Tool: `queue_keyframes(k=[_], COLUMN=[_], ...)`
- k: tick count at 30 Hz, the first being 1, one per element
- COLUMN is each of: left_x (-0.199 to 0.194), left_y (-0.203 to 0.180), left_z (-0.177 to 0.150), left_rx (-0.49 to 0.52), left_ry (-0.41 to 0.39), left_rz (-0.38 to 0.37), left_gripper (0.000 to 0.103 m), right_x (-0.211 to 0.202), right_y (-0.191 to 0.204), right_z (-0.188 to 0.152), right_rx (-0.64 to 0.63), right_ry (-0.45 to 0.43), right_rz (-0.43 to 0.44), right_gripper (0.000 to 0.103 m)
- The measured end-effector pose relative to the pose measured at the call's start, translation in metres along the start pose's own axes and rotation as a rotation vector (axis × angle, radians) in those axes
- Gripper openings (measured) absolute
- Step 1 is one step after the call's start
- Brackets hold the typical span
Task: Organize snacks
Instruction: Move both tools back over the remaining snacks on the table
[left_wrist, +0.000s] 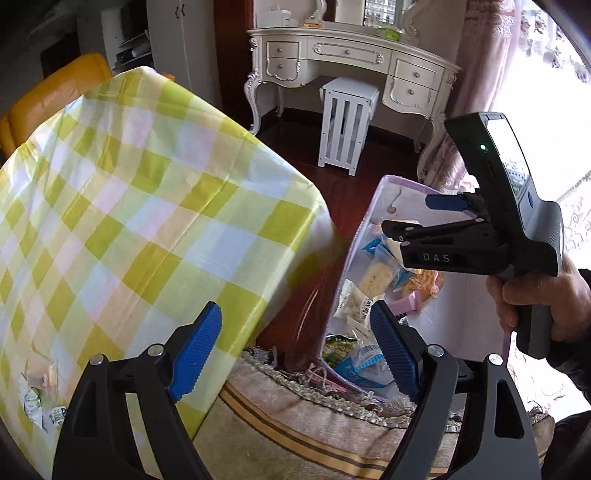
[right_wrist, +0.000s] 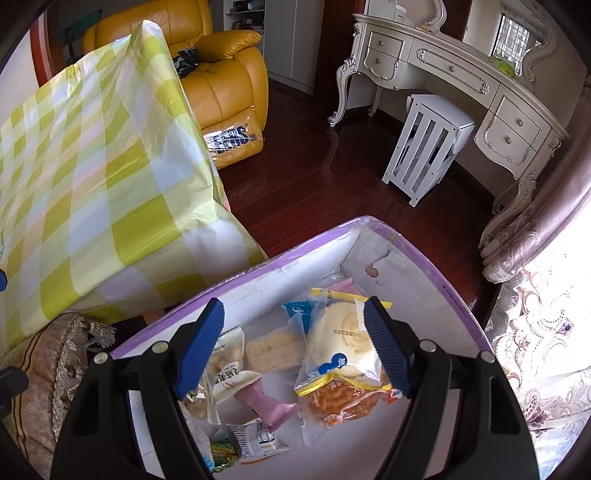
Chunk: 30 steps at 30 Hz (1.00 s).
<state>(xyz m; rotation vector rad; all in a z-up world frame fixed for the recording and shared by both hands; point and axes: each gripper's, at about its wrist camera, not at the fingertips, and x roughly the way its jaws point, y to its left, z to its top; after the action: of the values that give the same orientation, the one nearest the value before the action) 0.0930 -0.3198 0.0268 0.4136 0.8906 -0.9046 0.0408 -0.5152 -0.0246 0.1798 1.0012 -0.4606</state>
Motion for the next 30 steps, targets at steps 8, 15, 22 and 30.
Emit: queue_keyframes(k=[8,15,22,30], left_x=[-0.04,-0.081,-0.104,-0.097], left_y=[0.107,0.194,0.244,0.273], left_z=[-0.024,-0.07,-0.114,-0.138], left_rx=[-0.359,-0.563,-0.625,-0.532], left_ry=[-0.124,-0.186,-0.169,-0.061], left_rz=[0.161,0.304,0.388,0.453], left_gripper=[0.08,0.079,0.079,0.079], right_x=[-0.018,-0.029,-0.044,-0.056], right_y=[0.061,0.124,0.186,0.256], right_z=[0.026,0.037,0.041,0.04], right_rx=[-0.071,-0.151,-0.237,-0.361], right_ry=[-0.047,-0.07,-0.093,-0.101], right_rz=[0.087,0.183,0.287,0.38], right_gripper=[0.078,0.078,0.078,0.078])
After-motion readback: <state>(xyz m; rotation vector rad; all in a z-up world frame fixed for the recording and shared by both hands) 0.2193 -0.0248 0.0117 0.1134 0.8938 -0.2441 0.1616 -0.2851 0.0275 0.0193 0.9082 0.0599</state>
